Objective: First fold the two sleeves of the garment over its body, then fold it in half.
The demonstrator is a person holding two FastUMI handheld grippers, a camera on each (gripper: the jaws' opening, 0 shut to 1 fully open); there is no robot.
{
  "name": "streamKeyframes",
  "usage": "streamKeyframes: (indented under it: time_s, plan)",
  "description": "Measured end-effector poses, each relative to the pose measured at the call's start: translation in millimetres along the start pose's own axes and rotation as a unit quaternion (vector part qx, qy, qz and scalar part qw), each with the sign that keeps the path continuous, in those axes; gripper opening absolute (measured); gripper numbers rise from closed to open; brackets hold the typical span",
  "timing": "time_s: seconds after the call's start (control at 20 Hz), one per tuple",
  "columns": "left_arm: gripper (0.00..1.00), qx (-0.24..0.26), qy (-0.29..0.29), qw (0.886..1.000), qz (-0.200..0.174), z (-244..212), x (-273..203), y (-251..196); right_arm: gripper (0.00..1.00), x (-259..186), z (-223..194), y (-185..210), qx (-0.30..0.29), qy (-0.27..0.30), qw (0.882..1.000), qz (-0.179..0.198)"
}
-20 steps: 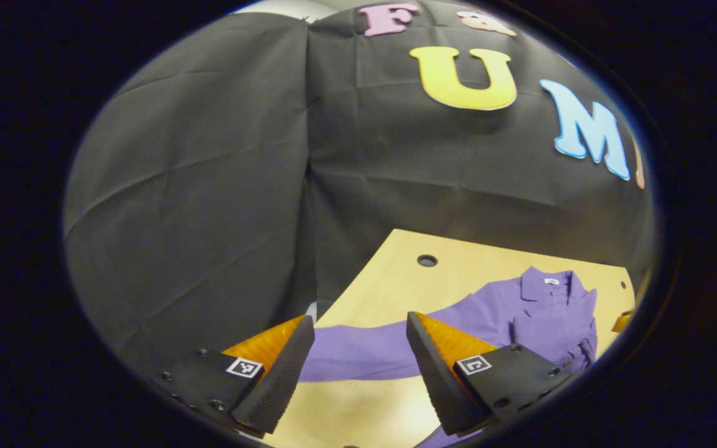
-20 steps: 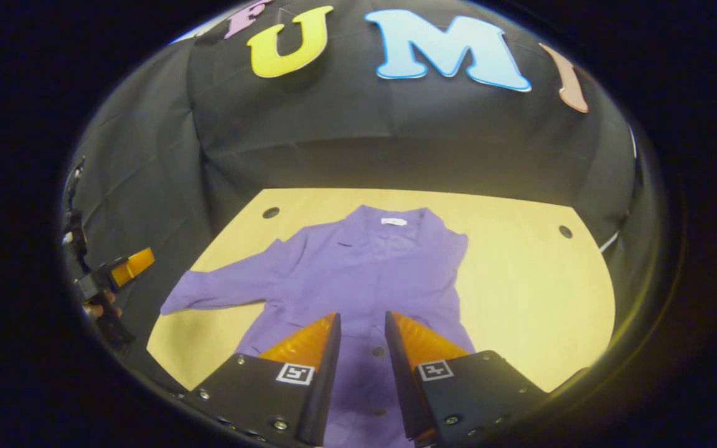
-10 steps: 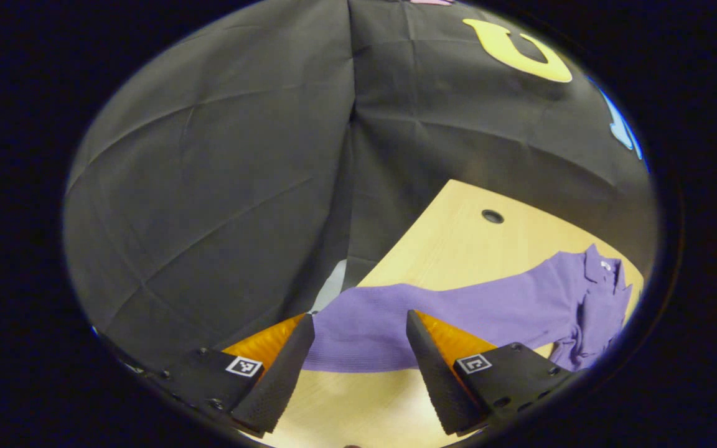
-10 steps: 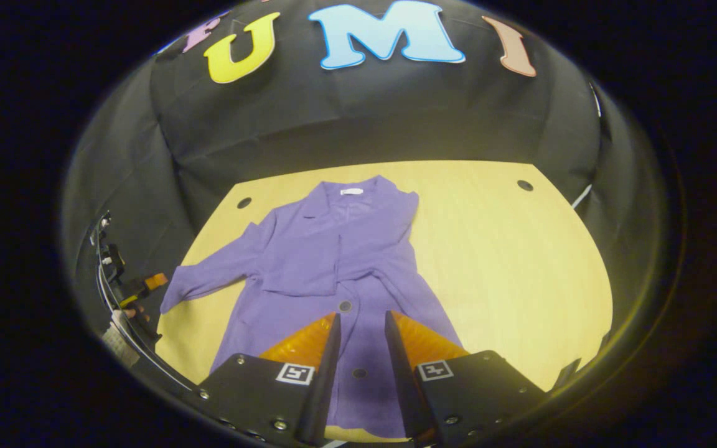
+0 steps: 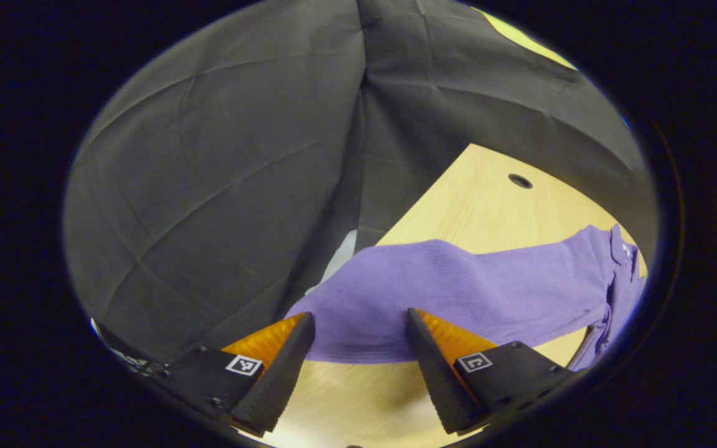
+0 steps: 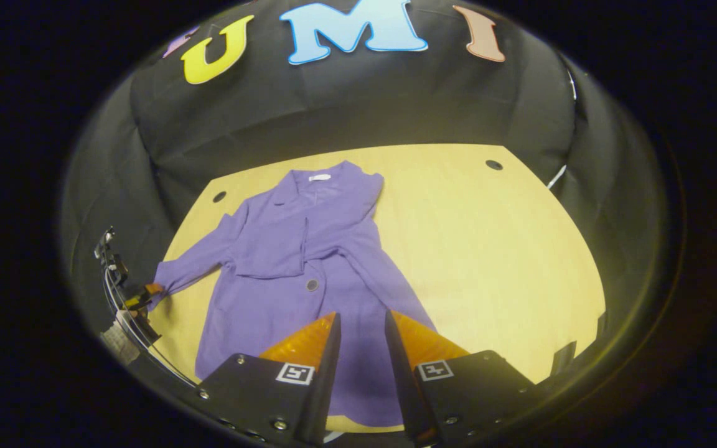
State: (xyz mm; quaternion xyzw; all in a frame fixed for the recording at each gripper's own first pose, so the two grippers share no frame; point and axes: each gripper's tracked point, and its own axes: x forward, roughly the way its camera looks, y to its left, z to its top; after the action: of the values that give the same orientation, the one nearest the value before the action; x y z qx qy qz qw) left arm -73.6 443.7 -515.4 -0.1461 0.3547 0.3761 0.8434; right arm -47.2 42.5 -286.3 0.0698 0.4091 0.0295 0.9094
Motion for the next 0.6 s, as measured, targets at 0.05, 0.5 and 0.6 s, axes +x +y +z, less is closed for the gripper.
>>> streamKeyframes:
  time_s: [0.05,0.5,0.6]
  plan:
    - [0.97,0.003,-0.001,1.000,0.001,-1.0,-1.2,-0.5,0.46,1.1,-6.2,-5.4,0.001,0.006,1.000,-0.006]
    - [0.92,0.009,-0.001,1.000,-0.003,-1.0,-0.2,1.0,0.46,19.4,-81.1,-43.1,-0.020,0.089,0.995,-0.033]
    - [0.77,0.029,-0.005,1.000,0.001,2.0,-1.2,5.2,0.46,26.7,-100.3,-51.3,-0.024,0.112,0.993,-0.041]
